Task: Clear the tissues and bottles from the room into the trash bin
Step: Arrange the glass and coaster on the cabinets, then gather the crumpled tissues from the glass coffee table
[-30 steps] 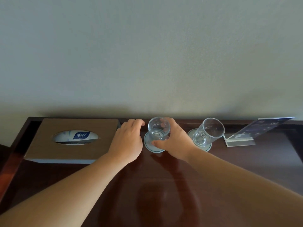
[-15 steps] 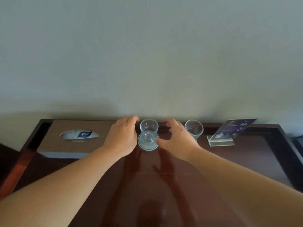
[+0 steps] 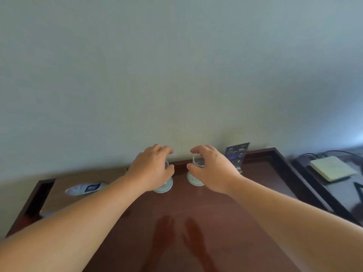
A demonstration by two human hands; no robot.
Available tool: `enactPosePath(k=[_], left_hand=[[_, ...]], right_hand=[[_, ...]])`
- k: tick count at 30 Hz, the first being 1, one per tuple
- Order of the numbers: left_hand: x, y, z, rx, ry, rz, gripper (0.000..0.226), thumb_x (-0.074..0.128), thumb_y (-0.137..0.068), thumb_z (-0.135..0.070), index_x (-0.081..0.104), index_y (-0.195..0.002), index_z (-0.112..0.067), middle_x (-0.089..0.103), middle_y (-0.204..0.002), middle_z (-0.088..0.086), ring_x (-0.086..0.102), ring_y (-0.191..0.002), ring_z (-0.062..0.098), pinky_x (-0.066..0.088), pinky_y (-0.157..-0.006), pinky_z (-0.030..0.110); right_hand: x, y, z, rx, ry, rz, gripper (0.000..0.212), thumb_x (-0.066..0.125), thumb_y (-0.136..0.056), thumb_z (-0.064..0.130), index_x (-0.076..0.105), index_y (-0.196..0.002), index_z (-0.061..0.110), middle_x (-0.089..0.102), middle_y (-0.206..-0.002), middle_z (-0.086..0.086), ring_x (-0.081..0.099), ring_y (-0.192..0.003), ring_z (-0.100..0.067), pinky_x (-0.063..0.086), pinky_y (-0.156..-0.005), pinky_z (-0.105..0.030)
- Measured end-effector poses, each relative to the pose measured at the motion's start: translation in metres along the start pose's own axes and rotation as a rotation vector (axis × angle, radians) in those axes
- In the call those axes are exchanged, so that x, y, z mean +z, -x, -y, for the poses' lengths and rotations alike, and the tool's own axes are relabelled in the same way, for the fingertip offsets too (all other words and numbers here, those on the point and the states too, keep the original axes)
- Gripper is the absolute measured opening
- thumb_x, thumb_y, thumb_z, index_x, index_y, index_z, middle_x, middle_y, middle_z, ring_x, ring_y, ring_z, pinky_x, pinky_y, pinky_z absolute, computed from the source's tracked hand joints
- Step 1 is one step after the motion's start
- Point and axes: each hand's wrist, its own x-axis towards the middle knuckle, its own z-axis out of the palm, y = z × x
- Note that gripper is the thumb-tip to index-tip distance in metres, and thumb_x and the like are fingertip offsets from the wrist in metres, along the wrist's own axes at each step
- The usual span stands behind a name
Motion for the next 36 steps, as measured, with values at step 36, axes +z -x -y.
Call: enactPosePath(k=[36], left_hand=[[0.059,0.257,-0.432,1.057,0.276,0.185,0.015,0.051,-0.090,-0.032,0.061,-0.100,-0.027,0.055,-0.096,-0.011,0.058,-0.087,0.012,0.050,-0.079,0.034]], right_hand=[[-0.150,0.565,-0.063,0.850,0.186,-0.586,0.037,0.058,-0.088,0.044,0.058,-0.122,0.030,0.055,-0.120,0.009,0.054,-0.111,-0.014,0.043,-0.091,-0.030]])
